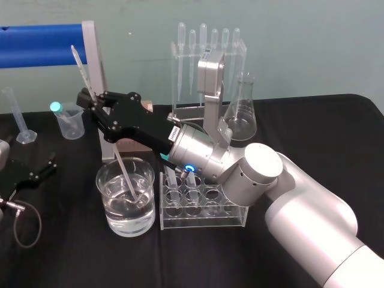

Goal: Hold the thermometer with one hand and immerse one end into the beaker, then reinsert it into the test tube rack.

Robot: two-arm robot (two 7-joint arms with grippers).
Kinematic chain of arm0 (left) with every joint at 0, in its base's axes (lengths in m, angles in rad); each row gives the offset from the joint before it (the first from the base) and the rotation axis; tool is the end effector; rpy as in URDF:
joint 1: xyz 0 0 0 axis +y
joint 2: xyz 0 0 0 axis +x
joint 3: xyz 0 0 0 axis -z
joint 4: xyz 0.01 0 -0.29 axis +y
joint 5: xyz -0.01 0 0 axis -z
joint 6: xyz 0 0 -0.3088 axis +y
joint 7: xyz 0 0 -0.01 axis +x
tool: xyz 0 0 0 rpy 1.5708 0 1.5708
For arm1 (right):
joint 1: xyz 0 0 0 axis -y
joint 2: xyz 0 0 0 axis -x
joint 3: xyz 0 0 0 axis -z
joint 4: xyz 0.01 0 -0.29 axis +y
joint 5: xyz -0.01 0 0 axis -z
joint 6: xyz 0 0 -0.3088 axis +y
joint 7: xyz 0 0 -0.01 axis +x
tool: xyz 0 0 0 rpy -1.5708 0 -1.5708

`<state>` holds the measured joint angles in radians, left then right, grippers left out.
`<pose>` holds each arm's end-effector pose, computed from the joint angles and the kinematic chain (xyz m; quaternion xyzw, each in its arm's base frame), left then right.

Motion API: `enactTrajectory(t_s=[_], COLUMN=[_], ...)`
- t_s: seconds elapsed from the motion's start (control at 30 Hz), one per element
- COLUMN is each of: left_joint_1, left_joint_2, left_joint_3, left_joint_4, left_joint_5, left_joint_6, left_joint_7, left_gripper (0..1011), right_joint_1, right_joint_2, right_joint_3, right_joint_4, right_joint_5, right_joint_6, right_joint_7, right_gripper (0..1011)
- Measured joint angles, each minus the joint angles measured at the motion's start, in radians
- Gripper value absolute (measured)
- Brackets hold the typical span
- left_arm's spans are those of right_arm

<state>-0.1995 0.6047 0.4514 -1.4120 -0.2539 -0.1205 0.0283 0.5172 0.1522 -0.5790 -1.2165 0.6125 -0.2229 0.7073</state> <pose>0.3581 0.0827 -0.3023 0.1415 -0.1325 0.5799 0.7913 0.4351 0.1025 -0.2457 0.1617 -0.0273 -0.2026 0.9654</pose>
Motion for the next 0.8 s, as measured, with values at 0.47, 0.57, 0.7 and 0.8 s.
enactTrajectory(t_s=[0.47, 0.57, 0.7, 0.8], left_joint_1=[0.000, 0.000, 0.000, 0.000], left_joint_2=[0.000, 0.000, 0.000, 0.000], left_joint_3=[0.000, 0.000, 0.000, 0.000], left_joint_4=[0.000, 0.000, 0.000, 0.000], left_joint_5=[0.000, 0.000, 0.000, 0.000], left_joint_6=[0.000, 0.000, 0.000, 0.000], left_joint_7=[0.000, 0.000, 0.000, 0.000], left_gripper=[1008, 1008, 1008, 1008], right_joint_1=[0.000, 0.000, 0.000, 0.000], right_joint_2=[0.000, 0.000, 0.000, 0.000], right_joint_3=[0.000, 0.000, 0.000, 0.000], right_joint_4=[0.000, 0.000, 0.000, 0.000], right_joint_5=[0.000, 0.000, 0.000, 0.000], right_joint_6=[0.000, 0.000, 0.000, 0.000], right_joint_7=[0.000, 0.000, 0.000, 0.000], right_gripper=[58, 58, 58, 58])
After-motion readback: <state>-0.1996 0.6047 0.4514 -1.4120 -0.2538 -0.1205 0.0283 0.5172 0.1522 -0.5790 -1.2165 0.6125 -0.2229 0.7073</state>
